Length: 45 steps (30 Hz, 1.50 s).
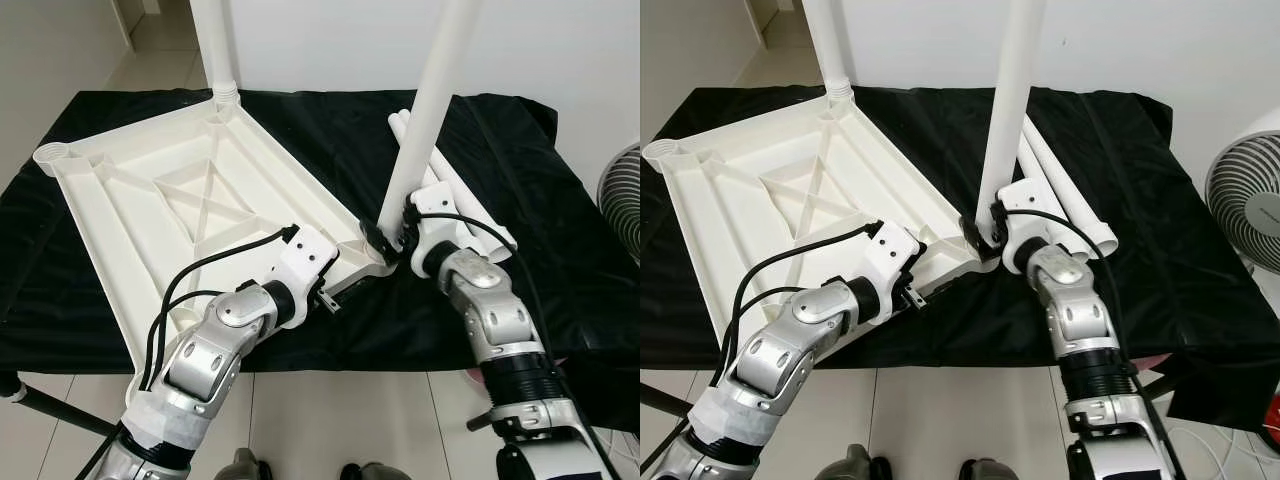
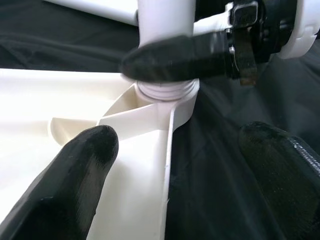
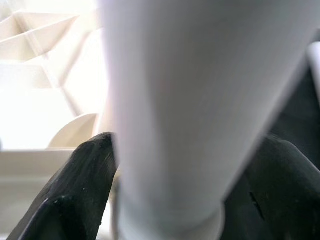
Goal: Building children table
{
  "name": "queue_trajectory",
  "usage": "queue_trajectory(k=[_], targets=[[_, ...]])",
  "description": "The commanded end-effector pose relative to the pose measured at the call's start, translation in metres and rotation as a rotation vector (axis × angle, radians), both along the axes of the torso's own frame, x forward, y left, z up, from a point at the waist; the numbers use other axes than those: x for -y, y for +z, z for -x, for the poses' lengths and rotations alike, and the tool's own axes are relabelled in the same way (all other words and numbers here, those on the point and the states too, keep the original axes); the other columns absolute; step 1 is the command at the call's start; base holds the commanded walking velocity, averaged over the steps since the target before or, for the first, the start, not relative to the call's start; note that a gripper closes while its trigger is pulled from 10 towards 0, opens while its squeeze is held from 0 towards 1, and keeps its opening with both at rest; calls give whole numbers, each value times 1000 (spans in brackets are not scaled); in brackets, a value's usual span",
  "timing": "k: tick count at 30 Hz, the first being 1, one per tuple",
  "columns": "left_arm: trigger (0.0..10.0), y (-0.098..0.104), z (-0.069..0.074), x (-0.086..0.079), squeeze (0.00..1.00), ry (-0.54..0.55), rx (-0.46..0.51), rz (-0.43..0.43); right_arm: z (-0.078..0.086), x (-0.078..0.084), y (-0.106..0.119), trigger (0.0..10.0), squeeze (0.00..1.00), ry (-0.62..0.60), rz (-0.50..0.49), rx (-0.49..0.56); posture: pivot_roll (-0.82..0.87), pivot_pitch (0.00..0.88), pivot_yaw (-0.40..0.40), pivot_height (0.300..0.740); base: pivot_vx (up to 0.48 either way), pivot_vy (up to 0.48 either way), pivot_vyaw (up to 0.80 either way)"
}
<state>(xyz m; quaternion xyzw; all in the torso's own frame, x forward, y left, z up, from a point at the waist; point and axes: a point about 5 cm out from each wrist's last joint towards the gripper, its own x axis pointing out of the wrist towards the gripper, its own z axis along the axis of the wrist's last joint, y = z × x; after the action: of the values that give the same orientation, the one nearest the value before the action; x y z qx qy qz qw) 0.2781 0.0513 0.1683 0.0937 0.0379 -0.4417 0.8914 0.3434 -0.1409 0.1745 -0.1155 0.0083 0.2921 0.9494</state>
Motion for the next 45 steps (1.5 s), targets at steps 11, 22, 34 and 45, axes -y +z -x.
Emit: queue_trajectory(k=[11, 22, 34, 45], targets=[[10000, 2, -3, -1, 0, 14, 17, -4, -17, -5, 13, 10000, 0, 158, 93, 62, -98, 68, 27, 740, 0, 0, 0], [10000, 1, -1, -1, 0, 17, 12, -3, -27, 2, -4, 0, 0, 180, 129, -29, -82, 74, 21, 740, 0, 0, 0], [10000, -1, 2, 1, 0, 15, 0, 5, -13, -5, -10, 0, 0, 6, -26, -44, -95, 102, 15, 740, 0, 0, 0], [10000, -3, 5, 5, 0, -5, -14, 8, -8, -9, -10, 0, 0, -496, -167, -30, -109, 115, 24, 740, 0, 0, 0]])
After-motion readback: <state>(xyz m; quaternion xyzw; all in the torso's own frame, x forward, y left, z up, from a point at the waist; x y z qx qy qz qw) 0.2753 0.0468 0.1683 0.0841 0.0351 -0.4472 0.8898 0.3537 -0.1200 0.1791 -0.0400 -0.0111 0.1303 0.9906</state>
